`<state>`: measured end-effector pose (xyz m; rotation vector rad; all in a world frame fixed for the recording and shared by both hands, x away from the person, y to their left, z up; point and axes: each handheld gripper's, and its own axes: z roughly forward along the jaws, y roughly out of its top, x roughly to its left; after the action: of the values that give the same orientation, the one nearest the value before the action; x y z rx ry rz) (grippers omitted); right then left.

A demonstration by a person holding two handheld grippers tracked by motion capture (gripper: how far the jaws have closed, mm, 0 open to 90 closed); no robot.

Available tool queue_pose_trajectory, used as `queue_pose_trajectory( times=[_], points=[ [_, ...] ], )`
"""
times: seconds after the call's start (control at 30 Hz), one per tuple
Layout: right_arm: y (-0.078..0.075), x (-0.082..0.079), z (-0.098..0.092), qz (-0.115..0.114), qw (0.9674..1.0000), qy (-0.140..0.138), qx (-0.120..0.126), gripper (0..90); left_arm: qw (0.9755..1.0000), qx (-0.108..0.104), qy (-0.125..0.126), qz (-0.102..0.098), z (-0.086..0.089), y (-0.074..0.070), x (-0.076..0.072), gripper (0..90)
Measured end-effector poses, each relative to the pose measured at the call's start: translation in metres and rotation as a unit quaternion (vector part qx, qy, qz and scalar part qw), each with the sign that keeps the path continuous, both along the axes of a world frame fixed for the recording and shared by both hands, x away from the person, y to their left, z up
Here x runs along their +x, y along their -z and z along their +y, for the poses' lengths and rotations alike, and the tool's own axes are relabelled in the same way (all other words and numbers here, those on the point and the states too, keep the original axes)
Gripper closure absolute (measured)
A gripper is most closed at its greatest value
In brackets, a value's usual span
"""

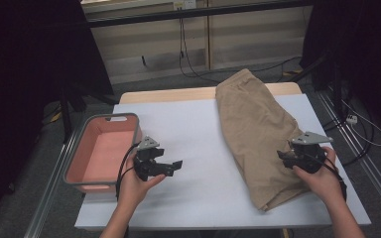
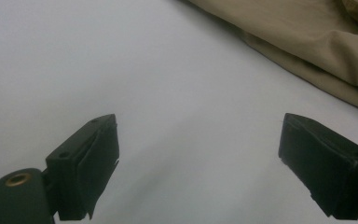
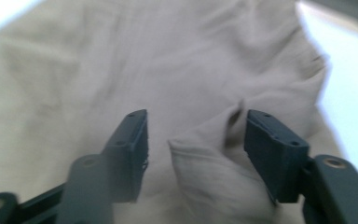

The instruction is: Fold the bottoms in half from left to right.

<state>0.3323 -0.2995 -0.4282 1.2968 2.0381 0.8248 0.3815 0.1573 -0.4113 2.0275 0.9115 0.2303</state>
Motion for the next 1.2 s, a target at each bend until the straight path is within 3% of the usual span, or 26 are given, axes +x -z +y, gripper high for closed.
queue_pose_trajectory(
  times=[0.1,0.2,0.37,0.73,1.1,1.2],
  points=[
    [0.012,0.003,-0.001,0.023,0.9996,-0.005,-0.017,52.0,1.0000,-0.002,-0.001,-0.001,0.001,-0.001,0.000,12.1],
    [0.015,0.000,-0.006,0.028,0.9994,-0.012,-0.018,72.6,1.0000,0.001,-0.001,0.000,0.001,0.000,0.001,12.1],
    [0.010,-0.008,-0.017,0.011,0.9999,0.010,0.001,80.9,1.0000,0.002,0.000,-0.001,0.001,-0.001,0.000,12.2],
    [-0.010,-0.036,-0.059,-0.023,0.9972,0.057,0.042,84.1,1.0000,0.000,-0.003,-0.003,0.003,-0.002,0.000,12.1],
    [-0.009,-0.040,-0.077,-0.022,0.9956,0.081,0.041,85.7,1.0000,-0.003,-0.007,-0.004,0.005,-0.003,0.000,12.2],
    [-0.010,-0.041,-0.080,-0.024,0.9949,0.087,0.046,79.8,1.0000,-0.003,-0.006,-0.006,0.005,-0.004,0.000,12.2]
  ],
)
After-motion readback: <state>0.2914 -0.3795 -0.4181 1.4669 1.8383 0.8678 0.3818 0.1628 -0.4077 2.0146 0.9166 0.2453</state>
